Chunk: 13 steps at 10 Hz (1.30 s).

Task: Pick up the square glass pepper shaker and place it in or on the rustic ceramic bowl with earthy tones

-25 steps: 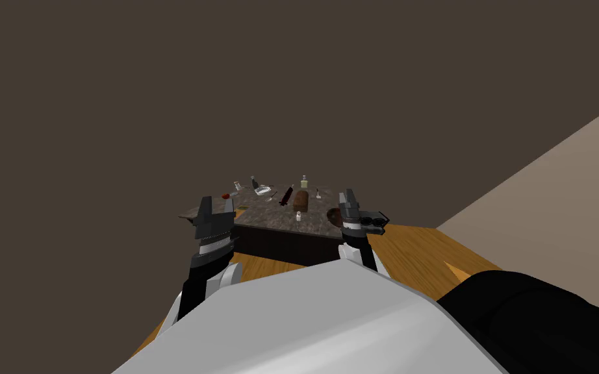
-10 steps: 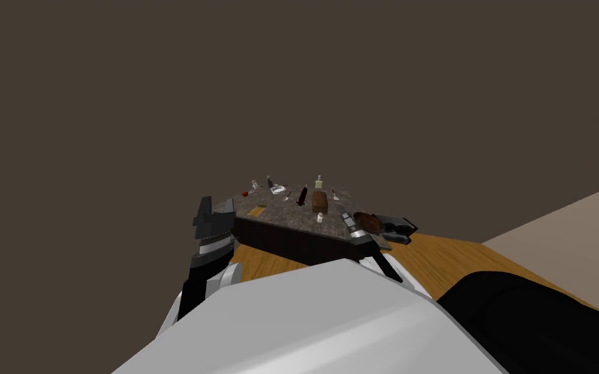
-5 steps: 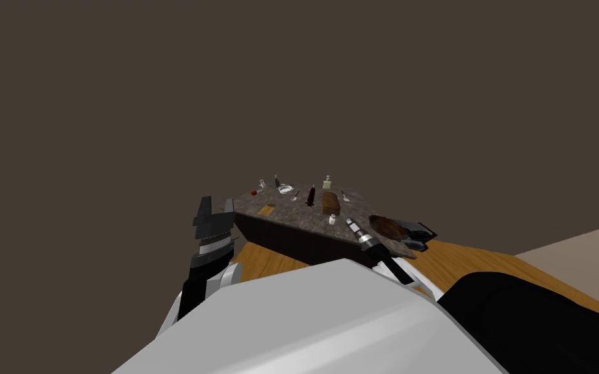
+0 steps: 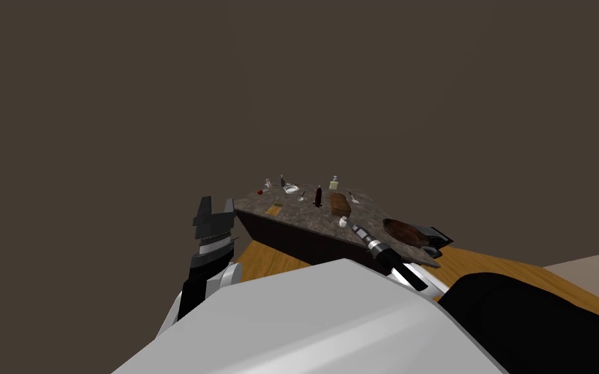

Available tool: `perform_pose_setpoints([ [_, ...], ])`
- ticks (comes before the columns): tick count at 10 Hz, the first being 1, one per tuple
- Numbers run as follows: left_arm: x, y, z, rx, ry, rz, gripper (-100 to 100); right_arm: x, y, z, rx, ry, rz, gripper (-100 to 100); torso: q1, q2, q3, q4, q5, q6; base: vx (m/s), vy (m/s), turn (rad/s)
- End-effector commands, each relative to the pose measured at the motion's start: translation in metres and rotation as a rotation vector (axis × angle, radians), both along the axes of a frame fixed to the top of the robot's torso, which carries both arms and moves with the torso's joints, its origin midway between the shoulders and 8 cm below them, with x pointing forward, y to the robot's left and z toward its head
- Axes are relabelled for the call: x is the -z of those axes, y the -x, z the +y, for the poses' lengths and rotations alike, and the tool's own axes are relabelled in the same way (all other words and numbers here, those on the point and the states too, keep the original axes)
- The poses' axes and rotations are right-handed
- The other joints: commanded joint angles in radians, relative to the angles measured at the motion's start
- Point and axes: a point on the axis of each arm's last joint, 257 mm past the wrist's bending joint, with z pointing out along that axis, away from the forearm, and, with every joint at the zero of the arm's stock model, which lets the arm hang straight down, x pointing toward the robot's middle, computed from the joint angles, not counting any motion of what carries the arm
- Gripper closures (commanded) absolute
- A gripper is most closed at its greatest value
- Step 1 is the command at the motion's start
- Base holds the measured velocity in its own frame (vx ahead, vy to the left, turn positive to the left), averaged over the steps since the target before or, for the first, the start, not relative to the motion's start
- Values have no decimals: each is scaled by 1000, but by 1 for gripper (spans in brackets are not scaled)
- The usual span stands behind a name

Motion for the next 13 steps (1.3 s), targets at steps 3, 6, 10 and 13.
perform_pose_setpoints([
  [3,0,0,0,0,0,0,0,35,23,-51,50,120,168,-100,0,0,0,0,0,0,49,116,92],
  [6,0,0,0,0,0,0,0,51,41,-86,82,200,269,-100,0,0,0,0,0,0,44,119,56],
  [10,0,0,0,0,0,0,0,63,67,-140,121,330,407,-100,0,1,0,0,0,0,48,120,68],
  [13,0,0,0,0,0,0,0,64,90,-188,161,443,519,-100,0,-1,-1,0,0,0,74,123,79],
])
